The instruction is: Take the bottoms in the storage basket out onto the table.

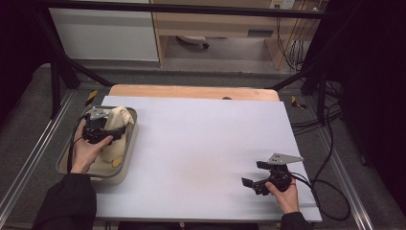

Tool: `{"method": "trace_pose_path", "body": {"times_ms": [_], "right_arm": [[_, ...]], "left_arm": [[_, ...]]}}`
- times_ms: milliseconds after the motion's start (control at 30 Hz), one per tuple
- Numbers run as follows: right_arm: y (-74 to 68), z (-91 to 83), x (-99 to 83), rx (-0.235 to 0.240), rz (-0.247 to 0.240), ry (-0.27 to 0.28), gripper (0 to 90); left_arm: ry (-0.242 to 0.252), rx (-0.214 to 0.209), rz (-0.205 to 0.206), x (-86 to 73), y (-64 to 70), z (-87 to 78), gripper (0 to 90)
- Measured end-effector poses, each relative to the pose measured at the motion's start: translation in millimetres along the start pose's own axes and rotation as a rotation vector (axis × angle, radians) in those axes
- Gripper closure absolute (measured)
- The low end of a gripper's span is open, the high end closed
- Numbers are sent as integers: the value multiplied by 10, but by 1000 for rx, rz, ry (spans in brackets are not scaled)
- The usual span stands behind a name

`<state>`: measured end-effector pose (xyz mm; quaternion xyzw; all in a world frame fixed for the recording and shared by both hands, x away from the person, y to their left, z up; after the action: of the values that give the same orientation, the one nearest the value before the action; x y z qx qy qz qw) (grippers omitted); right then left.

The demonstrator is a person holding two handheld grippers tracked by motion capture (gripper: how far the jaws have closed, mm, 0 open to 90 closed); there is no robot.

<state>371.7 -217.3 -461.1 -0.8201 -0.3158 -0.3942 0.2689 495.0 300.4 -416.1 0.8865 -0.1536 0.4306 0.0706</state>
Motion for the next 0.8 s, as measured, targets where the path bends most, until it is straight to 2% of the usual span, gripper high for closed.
{"method": "trace_pose_path", "body": {"times_ms": [400,800], "right_arm": [[-1,3,0,0,0,0,4],[0,0,1,0,0,1,4]], "left_arm": [[-15,9,2,-13,7,-9,496],[-21,9,-2,-23,4,-20,610]]}}
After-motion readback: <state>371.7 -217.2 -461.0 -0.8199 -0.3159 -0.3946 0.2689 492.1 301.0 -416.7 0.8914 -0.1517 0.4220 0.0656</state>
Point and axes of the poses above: each handheld gripper's, and its own axes: z roughly forward along the jaws, x roughly out of its top, y roughly to its right, the point moved 5 cm from there along z, roughly forward along the jaws, and after that the axes turned 4 degrees about -z, right-handed, at the moved point
